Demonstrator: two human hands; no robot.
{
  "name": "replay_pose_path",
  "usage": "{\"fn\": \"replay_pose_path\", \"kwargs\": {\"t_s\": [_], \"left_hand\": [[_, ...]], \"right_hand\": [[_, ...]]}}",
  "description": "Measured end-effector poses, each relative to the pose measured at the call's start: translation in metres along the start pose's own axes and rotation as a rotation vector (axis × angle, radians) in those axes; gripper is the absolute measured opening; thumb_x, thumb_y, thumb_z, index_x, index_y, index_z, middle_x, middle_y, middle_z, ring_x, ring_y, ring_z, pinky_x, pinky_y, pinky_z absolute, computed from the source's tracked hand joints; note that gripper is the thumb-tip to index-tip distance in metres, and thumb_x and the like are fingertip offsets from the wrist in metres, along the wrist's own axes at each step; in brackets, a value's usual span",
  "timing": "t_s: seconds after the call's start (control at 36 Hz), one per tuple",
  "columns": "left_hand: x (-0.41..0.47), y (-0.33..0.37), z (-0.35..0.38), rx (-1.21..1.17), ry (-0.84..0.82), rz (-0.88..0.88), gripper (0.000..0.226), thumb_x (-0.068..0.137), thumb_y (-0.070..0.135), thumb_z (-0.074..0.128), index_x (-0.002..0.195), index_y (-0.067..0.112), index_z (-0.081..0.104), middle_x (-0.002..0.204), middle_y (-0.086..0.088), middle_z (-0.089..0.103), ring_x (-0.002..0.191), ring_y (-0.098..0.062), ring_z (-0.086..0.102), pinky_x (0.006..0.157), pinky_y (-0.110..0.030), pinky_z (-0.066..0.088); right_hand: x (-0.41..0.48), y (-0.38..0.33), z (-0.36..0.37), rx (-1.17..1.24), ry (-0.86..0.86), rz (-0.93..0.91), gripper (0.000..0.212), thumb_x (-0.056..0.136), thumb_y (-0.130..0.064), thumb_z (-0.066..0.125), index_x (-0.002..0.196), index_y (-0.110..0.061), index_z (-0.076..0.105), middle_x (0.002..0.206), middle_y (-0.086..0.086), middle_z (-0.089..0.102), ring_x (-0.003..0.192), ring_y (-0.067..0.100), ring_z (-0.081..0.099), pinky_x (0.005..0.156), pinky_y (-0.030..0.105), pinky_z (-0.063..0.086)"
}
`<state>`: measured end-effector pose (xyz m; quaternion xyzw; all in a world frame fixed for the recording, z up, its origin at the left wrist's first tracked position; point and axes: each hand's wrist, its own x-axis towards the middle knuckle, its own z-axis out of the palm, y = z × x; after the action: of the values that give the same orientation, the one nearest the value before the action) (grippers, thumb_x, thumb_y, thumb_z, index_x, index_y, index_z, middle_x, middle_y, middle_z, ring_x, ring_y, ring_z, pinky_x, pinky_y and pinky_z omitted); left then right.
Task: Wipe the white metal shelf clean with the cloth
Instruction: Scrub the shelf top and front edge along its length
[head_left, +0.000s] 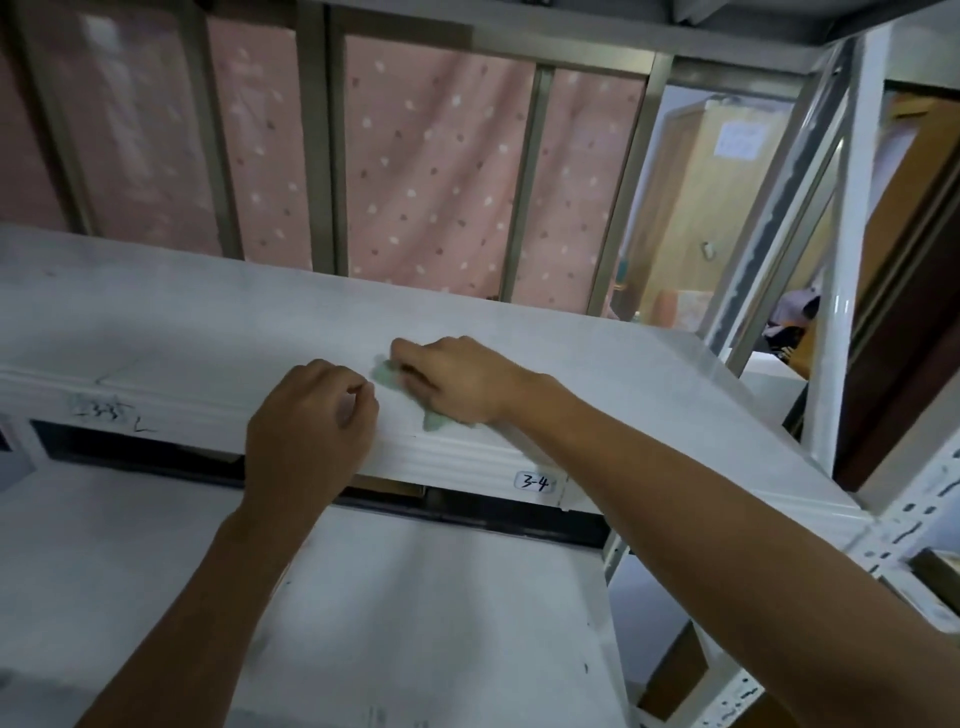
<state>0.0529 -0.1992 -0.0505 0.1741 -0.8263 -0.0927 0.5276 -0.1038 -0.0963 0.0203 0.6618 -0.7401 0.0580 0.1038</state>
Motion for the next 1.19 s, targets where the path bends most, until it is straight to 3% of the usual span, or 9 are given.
{"fn": "replay_pose_path", "kwargs": {"t_s": [0.14, 0.36, 0.47, 0.56, 0.67, 0.75, 0.94, 1.08, 1.19], "left_hand": [[-0.004, 0.003, 0.008, 0.036, 0.122, 0.154, 0.026, 0.094, 0.017, 0.053, 0.073, 0.005, 0.063, 0.073, -0.007, 0.061, 0.067, -0.026, 0.056, 0.057, -0.034, 0.046], [-0.005, 0.057, 0.031, -0.058, 0.137, 0.467, 0.023, 0.089, 0.007, 0.059, 0.066, 0.006, 0.062, 0.065, -0.007, 0.059, 0.059, -0.028, 0.053, 0.054, -0.041, 0.047], [0.001, 0.083, 0.043, -0.089, 0.083, 0.481, 0.028, 0.09, 0.014, 0.06, 0.063, 0.008, 0.063, 0.061, -0.004, 0.058, 0.056, -0.025, 0.051, 0.051, -0.037, 0.045], [0.007, 0.091, 0.051, -0.082, 0.064, 0.484, 0.033, 0.091, 0.018, 0.061, 0.059, 0.01, 0.058, 0.056, -0.003, 0.053, 0.053, -0.024, 0.046, 0.049, -0.036, 0.042], [0.013, 0.089, 0.057, -0.053, -0.058, 0.404, 0.033, 0.091, 0.026, 0.061, 0.061, 0.012, 0.062, 0.059, 0.0, 0.056, 0.056, -0.022, 0.049, 0.049, -0.032, 0.044], [0.018, 0.084, 0.057, -0.008, -0.159, 0.325, 0.032, 0.088, 0.035, 0.059, 0.063, 0.015, 0.064, 0.061, 0.002, 0.056, 0.06, -0.021, 0.053, 0.051, -0.028, 0.043], [0.035, 0.061, 0.051, 0.048, -0.373, 0.241, 0.041, 0.087, 0.054, 0.041, 0.076, 0.024, 0.067, 0.077, 0.009, 0.063, 0.077, -0.017, 0.061, 0.065, -0.03, 0.052], [0.041, 0.067, 0.049, -0.046, -0.459, 0.157, 0.033, 0.087, 0.055, 0.056, 0.099, 0.028, 0.071, 0.099, 0.013, 0.067, 0.098, -0.012, 0.063, 0.083, -0.031, 0.053], [0.04, 0.064, 0.052, -0.046, -0.444, 0.176, 0.024, 0.087, 0.047, 0.065, 0.092, 0.025, 0.073, 0.092, 0.012, 0.067, 0.09, -0.012, 0.065, 0.076, -0.027, 0.053]], "right_hand": [[-0.015, -0.017, 0.002, 0.064, 0.062, -0.088, 0.019, 0.102, -0.032, 0.04, 0.101, -0.015, 0.048, 0.075, 0.001, 0.063, 0.066, 0.023, 0.055, 0.061, 0.034, 0.043], [-0.066, 0.06, -0.007, -0.097, 0.031, 0.307, 0.016, 0.101, -0.029, 0.04, 0.096, -0.014, 0.037, 0.075, 0.013, 0.055, 0.066, 0.034, 0.052, 0.059, 0.04, 0.043], [-0.109, 0.111, -0.018, -0.182, -0.023, 0.616, 0.017, 0.1, -0.028, 0.044, 0.099, -0.013, 0.038, 0.085, 0.015, 0.057, 0.069, 0.031, 0.047, 0.063, 0.038, 0.04], [-0.134, 0.15, -0.023, -0.281, -0.074, 0.838, 0.023, 0.097, -0.023, 0.048, 0.115, -0.009, 0.044, 0.101, 0.017, 0.063, 0.076, 0.029, 0.052, 0.068, 0.039, 0.045], [-0.148, 0.191, -0.025, -0.285, -0.068, 1.031, 0.038, 0.097, -0.024, 0.05, 0.13, -0.007, 0.045, 0.118, 0.019, 0.06, 0.103, 0.034, 0.061, 0.085, 0.043, 0.051], [-0.144, 0.217, -0.023, -0.219, -0.021, 1.142, 0.041, 0.094, -0.018, 0.051, 0.133, -0.006, 0.043, 0.121, 0.02, 0.058, 0.109, 0.038, 0.058, 0.086, 0.044, 0.05], [-0.115, 0.263, -0.016, -0.206, -0.047, 1.131, 0.043, 0.093, -0.019, 0.047, 0.135, -0.013, 0.039, 0.121, 0.02, 0.058, 0.108, 0.039, 0.058, 0.083, 0.044, 0.05], [-0.072, 0.284, -0.004, -0.239, -0.096, 1.018, 0.047, 0.097, -0.026, 0.044, 0.14, -0.013, 0.034, 0.131, 0.023, 0.054, 0.115, 0.043, 0.056, 0.094, 0.05, 0.048], [-0.031, 0.285, 0.003, -0.274, -0.133, 0.861, 0.041, 0.1, -0.025, 0.039, 0.137, -0.009, 0.034, 0.128, 0.027, 0.055, 0.113, 0.045, 0.056, 0.091, 0.049, 0.046]]}}
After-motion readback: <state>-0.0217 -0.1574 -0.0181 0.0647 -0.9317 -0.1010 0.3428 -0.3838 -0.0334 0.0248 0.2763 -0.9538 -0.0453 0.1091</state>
